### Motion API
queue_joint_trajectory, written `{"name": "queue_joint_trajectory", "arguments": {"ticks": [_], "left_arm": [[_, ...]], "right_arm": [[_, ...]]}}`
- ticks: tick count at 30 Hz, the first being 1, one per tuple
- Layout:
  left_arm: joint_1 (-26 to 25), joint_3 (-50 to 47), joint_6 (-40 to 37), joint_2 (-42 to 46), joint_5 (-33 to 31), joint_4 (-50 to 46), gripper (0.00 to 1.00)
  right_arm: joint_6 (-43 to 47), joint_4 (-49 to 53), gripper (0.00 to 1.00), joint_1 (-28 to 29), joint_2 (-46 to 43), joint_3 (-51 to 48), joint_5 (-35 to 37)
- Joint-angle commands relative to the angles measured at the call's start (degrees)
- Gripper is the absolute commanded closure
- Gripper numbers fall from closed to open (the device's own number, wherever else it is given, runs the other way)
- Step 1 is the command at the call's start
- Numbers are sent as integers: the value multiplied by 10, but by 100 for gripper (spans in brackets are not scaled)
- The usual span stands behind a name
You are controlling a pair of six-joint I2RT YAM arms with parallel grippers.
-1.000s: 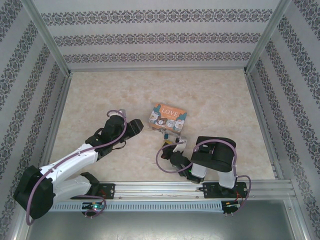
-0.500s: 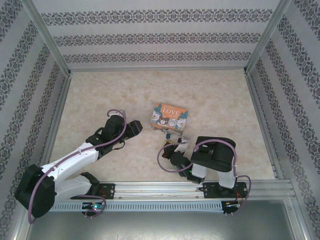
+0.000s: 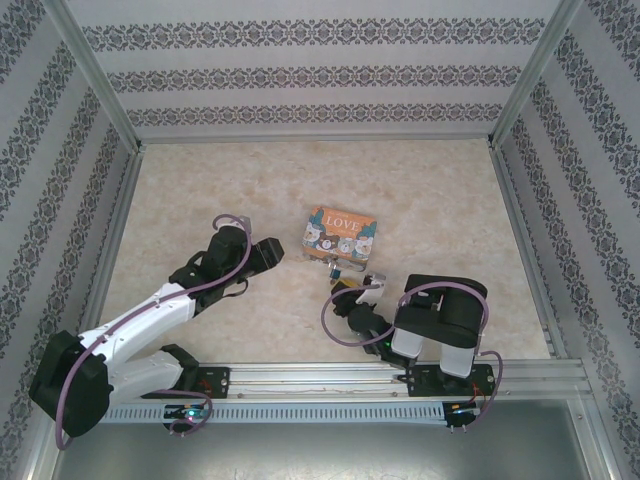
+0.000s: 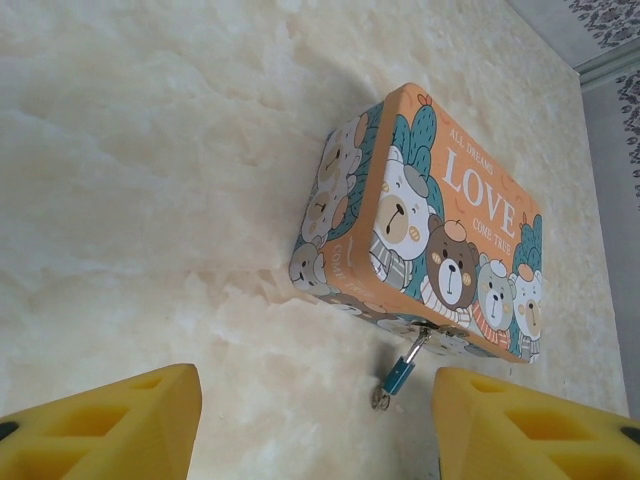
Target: Unlock a padlock with a key
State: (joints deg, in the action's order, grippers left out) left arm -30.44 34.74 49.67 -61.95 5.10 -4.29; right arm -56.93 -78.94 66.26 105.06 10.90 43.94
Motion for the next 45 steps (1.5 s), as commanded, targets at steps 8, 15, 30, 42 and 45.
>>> {"name": "queue_joint_trajectory", "arguments": {"ticks": [8,15,30,42,45], "left_arm": [[15,31,-44,2,9,-21,29],[23,42,-49,-29,44,9,27],[54,172,-109,-216,192,16,26],[74,300,-156,-378,249,-41,29],[74,322,-164,-411,262,-53,33]], "right_arm": [[26,-2,66,-13,-49,-35,5],[58,34,57,-29,-107,-41,-15],[95,368,2,-101,-370,-17,-141],[81,441,1,-255,-448,-15,-457],[81,436,2,-259,-433,-8,-470]]}}
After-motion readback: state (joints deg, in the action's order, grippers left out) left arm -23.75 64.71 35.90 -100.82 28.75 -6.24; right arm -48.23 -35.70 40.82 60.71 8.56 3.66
